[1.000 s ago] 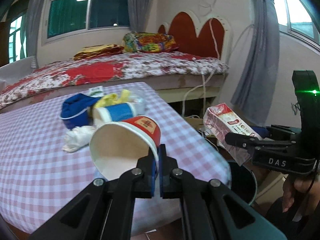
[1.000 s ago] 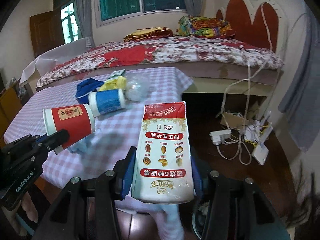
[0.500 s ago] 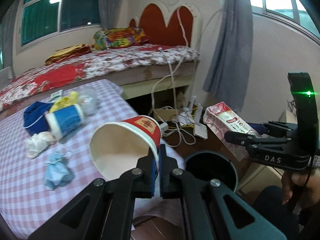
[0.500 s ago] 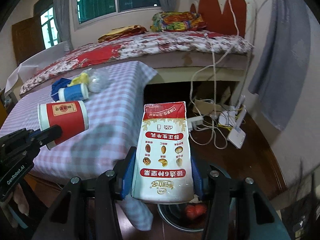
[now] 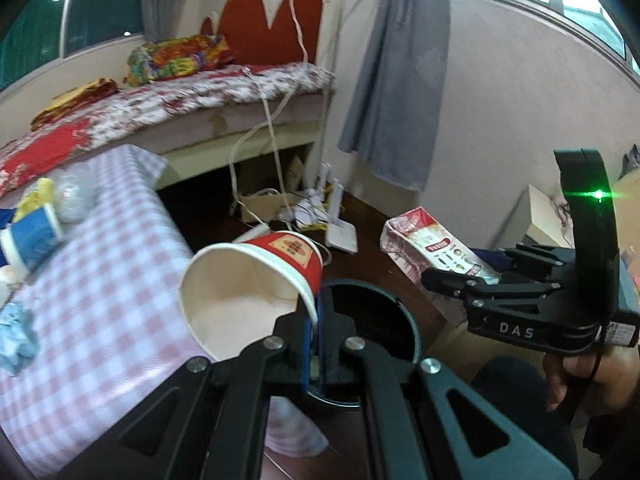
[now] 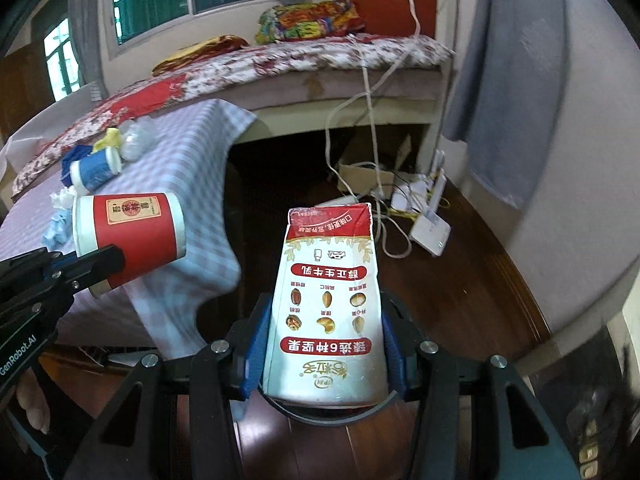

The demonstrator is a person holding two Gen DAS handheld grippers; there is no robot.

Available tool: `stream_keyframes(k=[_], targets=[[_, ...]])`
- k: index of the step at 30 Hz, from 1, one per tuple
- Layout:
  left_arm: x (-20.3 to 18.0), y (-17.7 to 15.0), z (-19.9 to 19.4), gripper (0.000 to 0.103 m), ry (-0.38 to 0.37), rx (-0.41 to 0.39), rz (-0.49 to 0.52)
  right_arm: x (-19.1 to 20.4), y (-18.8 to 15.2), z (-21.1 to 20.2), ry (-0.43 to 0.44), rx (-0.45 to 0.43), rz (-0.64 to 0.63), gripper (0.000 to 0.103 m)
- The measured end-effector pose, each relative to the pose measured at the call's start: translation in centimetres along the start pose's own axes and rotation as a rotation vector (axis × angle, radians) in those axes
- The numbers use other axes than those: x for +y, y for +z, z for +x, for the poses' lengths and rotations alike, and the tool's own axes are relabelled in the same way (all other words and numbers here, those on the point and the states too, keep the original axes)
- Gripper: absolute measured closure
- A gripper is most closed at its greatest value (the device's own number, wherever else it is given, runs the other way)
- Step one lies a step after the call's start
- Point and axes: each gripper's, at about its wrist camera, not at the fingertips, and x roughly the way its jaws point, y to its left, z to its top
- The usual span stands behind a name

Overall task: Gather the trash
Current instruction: 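Carry the red cup with the left tool while the right tool carries the carton over the bin, then open the left tool over the bin while the right tool releases the carton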

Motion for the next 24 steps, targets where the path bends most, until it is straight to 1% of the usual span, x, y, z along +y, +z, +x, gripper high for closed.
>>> stream_keyframes(k=[5,8,14,19,24], targets=[[-1.8,-0.7,1.5,0.099,-0.035,0.038,0.004,-2.1,-1.6,0.4,-0.017,0.031,0.03,0.051],[-2.4,-1.2,2.4,0.099,-0.054,0.066,-0.014,-2.9,-2.2,0.8,-0.02,0.053,0.035,0.051],[-3.4,-3.1,4.6,0.099,-0.075,0.136,-0.047,-3.5,-3.9,3.1,-0.017,0.142,-0.007,0.051],[-3.0,-3.8,6.9,0.099,-0.085,0.184,-0.077,-4.3,-5.2,5.3,0.011,0.19,-0.007,0.051],[-2.1,-5.1,10.1,0.099,-0.095,0.246,-0.087,-4.2,-5.9,8.1,0.049,0.217,-0.055,0.051]])
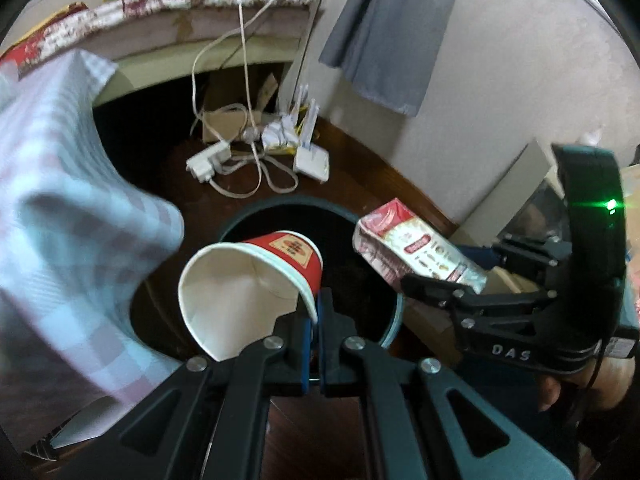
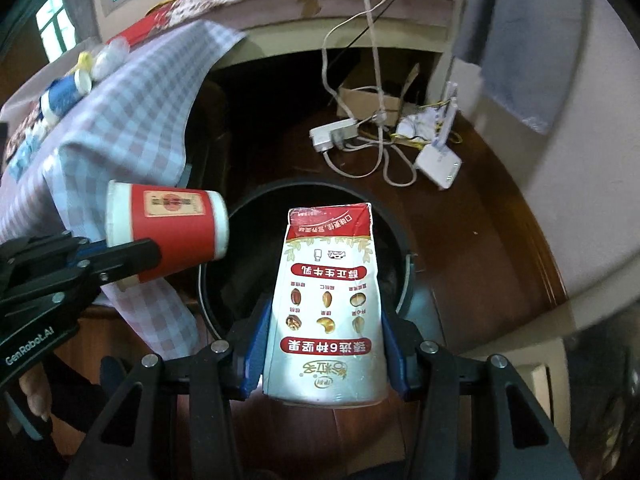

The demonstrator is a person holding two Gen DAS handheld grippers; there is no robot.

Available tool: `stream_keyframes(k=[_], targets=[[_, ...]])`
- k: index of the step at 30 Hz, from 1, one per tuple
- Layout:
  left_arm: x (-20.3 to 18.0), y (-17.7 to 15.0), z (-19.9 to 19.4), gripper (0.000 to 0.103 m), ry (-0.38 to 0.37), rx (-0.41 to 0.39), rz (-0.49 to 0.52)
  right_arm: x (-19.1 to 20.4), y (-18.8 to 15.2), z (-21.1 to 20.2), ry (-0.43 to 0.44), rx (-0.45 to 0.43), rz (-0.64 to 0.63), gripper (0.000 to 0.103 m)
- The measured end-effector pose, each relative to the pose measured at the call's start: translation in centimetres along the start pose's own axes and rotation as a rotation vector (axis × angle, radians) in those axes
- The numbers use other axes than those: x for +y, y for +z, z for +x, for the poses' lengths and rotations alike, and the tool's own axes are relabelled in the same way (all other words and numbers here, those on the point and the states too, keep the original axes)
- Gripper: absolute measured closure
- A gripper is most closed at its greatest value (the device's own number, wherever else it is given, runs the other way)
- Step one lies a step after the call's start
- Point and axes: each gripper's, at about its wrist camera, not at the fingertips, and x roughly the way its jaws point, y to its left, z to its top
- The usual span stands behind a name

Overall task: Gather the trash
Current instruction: 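Open the left tool over the bin while the right tool releases the carton, then move both tools back toward the remaining trash on the table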

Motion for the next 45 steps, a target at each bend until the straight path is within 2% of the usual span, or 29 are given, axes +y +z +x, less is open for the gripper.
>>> stream_keyframes(k=[7,9,10,11,12,13,15,18,22,30,45], targets=[[1.1,-1.0,3.1,0.099,-0.013,0.088,-0.02,0.1,0.3,4.1,0.03,0.064,-0.072,0.051],[1.2,-1.1,3.6,0.099,-0.046,0.104,-0.034,0.2,0.3,4.9,0.046,0.08,-0.085,0.05],[1.4,-1.2,4.0,0.091,-0.059,0.12,-0.05,0.3,0.2,5.5,0.052,0.091,-0.099,0.05],[1.6,-1.1,4.4,0.081,-0.043,0.129,-0.063,0.4,0.1,6.2,0.039,0.101,-0.12,0.041],[1.9,-1.2,4.6,0.052,-0.018,0.132,-0.077,0.2,0.0,6.8,-0.005,0.105,-0.13,0.012],[2.1,-1.4,4.5,0.032,-0.005,0.123,-0.088,-0.3,-0.1,7.1,-0.038,0.108,-0.12,0.005],[2.2,-1.7,4.0,0.027,0.026,0.101,-0.097,-1.6,-0.2,7.0,-0.077,0.102,-0.067,0.004],[2.1,-2.1,3.7,0.01,0.057,0.101,-0.081,-3.4,-0.5,6.2,-0.126,0.097,-0.005,0.002],[1.8,-2.5,3.5,0.006,0.083,0.103,-0.07,-4.2,-0.9,4.9,-0.15,0.091,0.021,0.0],[1.9,-2.8,2.0,0.006,0.097,0.11,-0.079,-2.5,-1.2,2.4,-0.159,0.066,0.019,0.0],[2.9,-3.3,-5.7,0.006,0.145,0.002,-0.083,3.5,-0.3,-2.8,-0.122,-0.012,-0.073,0.0]])
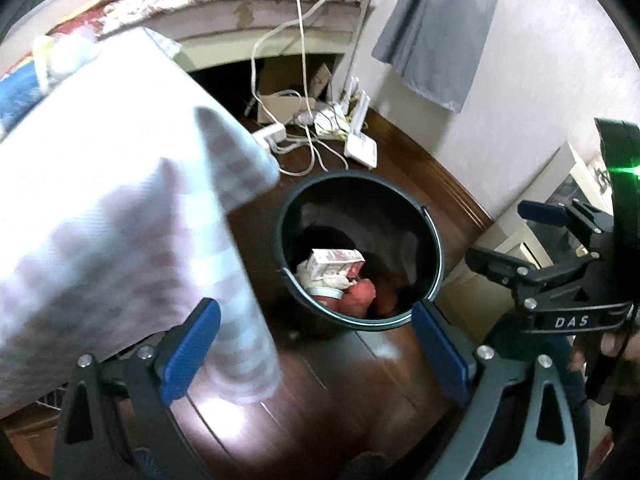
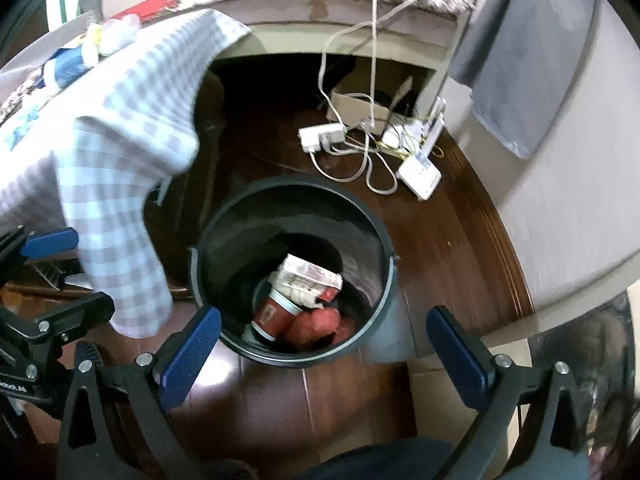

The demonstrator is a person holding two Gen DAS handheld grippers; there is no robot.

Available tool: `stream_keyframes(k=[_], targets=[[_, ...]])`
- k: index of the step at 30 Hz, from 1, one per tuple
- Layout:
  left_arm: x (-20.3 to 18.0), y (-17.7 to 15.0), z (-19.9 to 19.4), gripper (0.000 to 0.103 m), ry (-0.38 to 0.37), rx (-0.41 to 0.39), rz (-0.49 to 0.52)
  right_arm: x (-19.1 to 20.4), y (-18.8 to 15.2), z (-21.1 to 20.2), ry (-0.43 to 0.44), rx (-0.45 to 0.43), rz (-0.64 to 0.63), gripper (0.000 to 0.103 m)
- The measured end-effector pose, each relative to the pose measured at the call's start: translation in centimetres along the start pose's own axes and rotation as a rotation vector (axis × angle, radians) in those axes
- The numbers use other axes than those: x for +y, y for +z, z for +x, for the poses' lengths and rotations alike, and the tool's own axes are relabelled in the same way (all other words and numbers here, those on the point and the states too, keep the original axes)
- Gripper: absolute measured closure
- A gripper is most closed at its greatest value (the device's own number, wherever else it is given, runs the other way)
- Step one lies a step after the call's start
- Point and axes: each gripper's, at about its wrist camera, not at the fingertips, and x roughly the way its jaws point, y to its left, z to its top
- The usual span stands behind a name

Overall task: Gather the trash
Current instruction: 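Move both tools back toward the remaining trash on the table, then grasp the blue paper cup with right tool while left tool grasps the blue mask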

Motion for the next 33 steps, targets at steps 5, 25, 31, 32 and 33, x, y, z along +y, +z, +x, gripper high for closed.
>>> stream_keyframes(k=[5,25,31,32,33], targets=[[1.6,-0.3,-3.4,0.006,0.033,-0.055,-0.015,2.7,1.7,-2.4,0.025,-0.055,-0.05,0.0],[13.1,-1.9,-12.9,0.006,0.225,-0.273,-0.247,15.4,10.1,-9.3,0.16,-0.307,-0.216,0.0],[17.8,-2.1,-14.8,0.007,0.302,-0.312,-0.317,19.4,13.2,-9.1,0.218,-0.322,-0.209,0.0],[18.5,-2.0,-15.0,0.008,0.31,-0.319,-0.325,20.2,13.6,-9.0,0.219,-0.324,-0.211,0.0],[19.0,-2.0,-15.1,0.009,0.315,-0.324,-0.331,21.0,14.1,-8.9,0.232,-0.318,-0.21,0.0]])
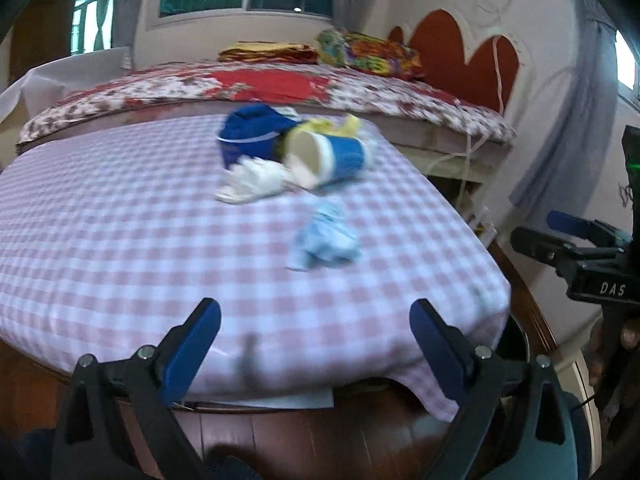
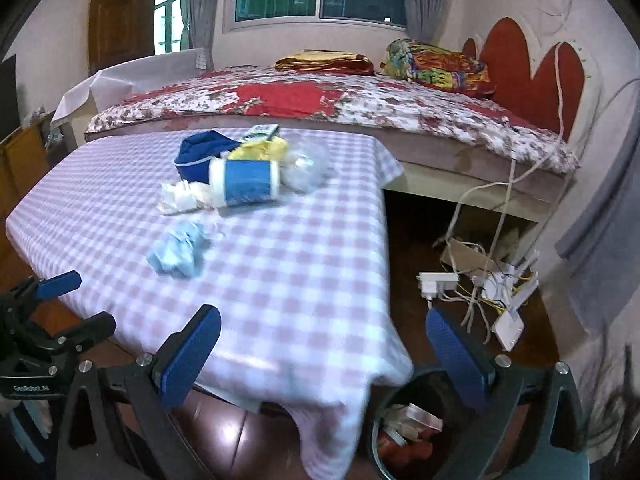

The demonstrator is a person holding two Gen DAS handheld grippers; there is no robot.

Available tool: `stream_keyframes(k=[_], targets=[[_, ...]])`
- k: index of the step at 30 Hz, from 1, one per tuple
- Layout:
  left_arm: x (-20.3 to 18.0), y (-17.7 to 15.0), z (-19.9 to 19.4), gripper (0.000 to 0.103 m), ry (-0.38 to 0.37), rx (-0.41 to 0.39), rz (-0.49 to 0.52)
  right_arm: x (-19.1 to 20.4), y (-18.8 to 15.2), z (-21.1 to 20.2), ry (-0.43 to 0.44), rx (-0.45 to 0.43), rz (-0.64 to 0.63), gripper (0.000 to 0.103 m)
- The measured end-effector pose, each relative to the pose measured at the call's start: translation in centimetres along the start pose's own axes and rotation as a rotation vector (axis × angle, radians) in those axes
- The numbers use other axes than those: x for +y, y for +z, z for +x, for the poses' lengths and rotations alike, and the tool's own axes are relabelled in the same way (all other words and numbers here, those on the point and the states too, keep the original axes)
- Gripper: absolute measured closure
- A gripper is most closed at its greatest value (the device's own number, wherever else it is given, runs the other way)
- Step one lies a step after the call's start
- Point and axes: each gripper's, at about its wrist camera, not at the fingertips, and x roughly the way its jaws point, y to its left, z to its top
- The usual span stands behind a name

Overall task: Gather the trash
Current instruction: 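Grasp the blue paper cup with right tool while left tool grasps the blue mask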

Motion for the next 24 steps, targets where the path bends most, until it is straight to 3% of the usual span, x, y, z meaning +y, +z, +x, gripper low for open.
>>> stream_keyframes(k=[16,24], targets=[[4.6,4.9,3.8,0.017,0.07,-0.059,-0.013,4.5,5.8,5.9,0.067,-0.032,-0.024,0.0],[7.0,6.6,5.7,0.019,0.087,-0.063,-0.031,7.3,9.6,11.4,0.113,-0.01,-0.021,0.016]])
